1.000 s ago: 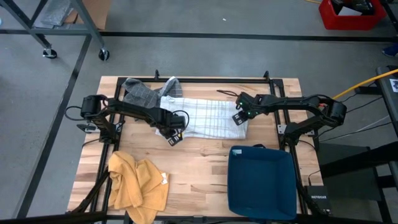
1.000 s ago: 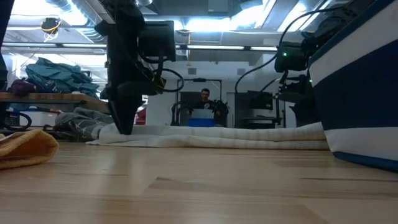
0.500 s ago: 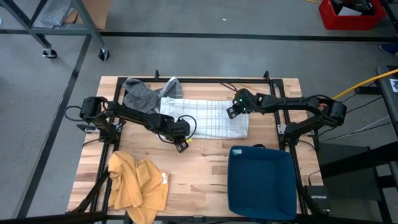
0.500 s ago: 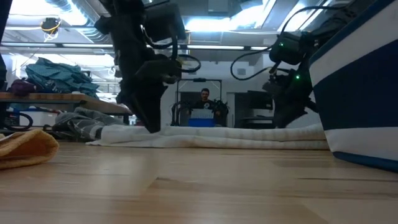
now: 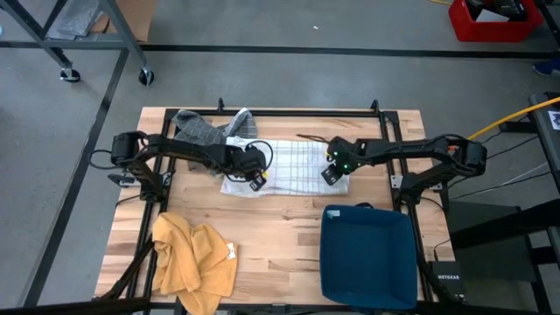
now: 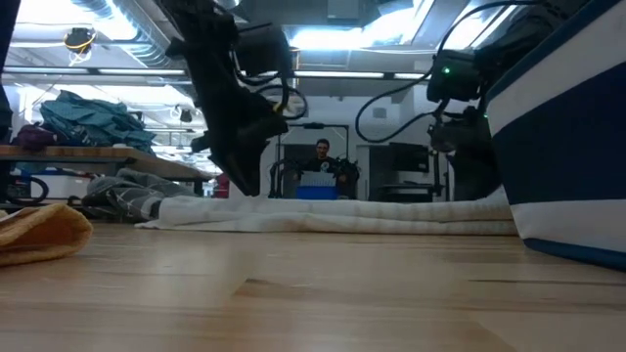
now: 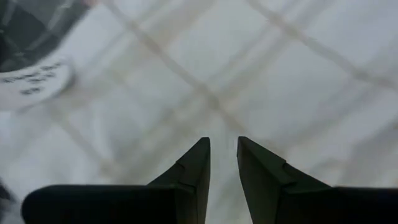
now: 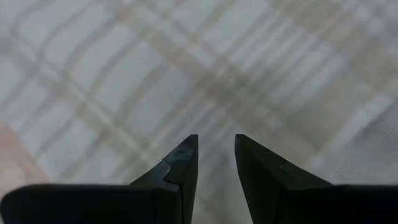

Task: Fold towel
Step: Fold the white kitchen towel

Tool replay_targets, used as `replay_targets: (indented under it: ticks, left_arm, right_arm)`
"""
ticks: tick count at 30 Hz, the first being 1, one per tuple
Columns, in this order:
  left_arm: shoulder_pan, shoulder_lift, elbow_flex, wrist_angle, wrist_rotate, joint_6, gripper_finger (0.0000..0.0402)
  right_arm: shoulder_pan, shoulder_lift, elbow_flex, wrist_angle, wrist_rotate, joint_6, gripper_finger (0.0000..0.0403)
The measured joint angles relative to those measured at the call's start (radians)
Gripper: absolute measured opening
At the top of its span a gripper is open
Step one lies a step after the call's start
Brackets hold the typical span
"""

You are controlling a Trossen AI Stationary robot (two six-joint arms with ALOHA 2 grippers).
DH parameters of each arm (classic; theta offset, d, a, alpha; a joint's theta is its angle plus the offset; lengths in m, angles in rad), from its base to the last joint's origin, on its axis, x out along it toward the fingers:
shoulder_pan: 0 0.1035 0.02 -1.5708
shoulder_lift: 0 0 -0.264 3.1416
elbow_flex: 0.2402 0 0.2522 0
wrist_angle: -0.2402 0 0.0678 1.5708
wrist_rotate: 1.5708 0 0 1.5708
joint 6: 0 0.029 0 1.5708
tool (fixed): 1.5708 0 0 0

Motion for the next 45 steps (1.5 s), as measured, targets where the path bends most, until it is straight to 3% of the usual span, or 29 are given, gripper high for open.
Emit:
replay_targets:
  ticks: [6, 12, 20, 29, 37, 45]
  left_arm:
    - [0.062, 0.006, 0.0, -0.011, 0.002, 0.049, 0.0072]
    - [0.057, 0.033, -0.001, -0.059, 0.058, 0.048, 0.0072]
    - [-0.018, 0.096, -0.001, -0.075, 0.161, 0.025, 0.0072]
    - [-0.148, 0.099, 0.001, 0.008, 0.299, -0.049, 0.0072]
    - [-0.217, 0.1, 0.001, 0.182, 0.299, -0.077, 0.0072]
    - [-0.142, 0.037, 0.007, 0.19, 0.143, -0.055, 0.0072]
  right_arm:
    - [0.01, 0.039, 0.0, -0.027, 0.078, 0.021, 0.011]
    - [0.011, 0.147, 0.007, -0.009, 0.128, 0.021, 0.011]
    - [0.01, 0.168, 0.018, 0.056, 0.19, 0.02, 0.011]
    - [-0.088, 0.173, 0.028, 0.194, 0.22, 0.02, 0.011]
    - [-0.154, 0.172, 0.028, 0.315, 0.079, 0.021, 0.011]
    - [-0.153, 0.155, 0.029, 0.385, -0.252, -0.03, 0.011]
